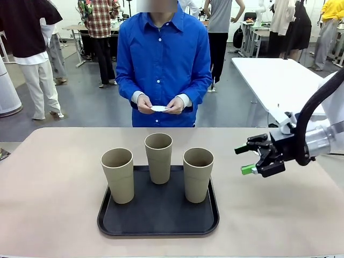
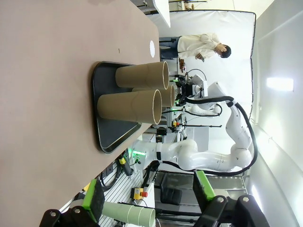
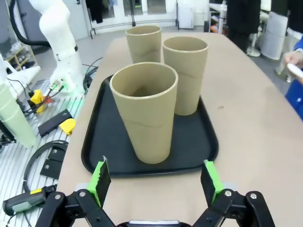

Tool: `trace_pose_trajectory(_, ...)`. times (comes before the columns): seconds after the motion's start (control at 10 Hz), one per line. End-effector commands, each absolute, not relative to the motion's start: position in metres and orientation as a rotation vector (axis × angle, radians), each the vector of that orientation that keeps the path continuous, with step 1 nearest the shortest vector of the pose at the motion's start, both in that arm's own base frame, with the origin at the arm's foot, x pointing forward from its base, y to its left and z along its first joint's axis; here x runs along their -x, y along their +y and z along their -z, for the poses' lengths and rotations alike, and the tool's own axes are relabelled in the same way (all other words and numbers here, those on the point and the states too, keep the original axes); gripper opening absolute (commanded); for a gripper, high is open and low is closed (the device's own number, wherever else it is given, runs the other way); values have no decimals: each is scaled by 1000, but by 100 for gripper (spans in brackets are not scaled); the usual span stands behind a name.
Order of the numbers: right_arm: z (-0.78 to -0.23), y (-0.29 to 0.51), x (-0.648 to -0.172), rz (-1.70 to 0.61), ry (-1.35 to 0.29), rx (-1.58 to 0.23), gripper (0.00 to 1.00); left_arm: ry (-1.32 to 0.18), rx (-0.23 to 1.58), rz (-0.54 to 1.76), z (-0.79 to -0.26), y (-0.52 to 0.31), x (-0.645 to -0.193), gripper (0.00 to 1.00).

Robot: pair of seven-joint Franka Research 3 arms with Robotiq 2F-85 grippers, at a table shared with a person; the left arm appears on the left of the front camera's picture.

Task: Place coasters on the table and set cups on them.
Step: Pick up one Reusable plastic cup and place it on a coaster set by the human.

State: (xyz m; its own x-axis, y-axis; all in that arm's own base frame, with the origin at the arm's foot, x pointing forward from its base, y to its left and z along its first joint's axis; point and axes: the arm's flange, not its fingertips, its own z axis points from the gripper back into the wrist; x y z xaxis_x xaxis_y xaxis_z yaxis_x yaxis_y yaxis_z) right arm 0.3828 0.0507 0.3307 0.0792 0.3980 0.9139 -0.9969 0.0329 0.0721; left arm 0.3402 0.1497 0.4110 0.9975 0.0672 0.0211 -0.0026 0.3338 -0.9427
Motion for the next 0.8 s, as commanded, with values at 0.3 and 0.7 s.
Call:
trace_pose_trajectory(0.3, -307, 66, -380, -1377, -827, -937, 100, -64, 1239, -42, -413, 151, -339, 100)
trace_pose_trajectory(0.7, -309, 61, -380, -1318, -809, -968, 100, -64, 1239, -42, -413, 151, -339, 100)
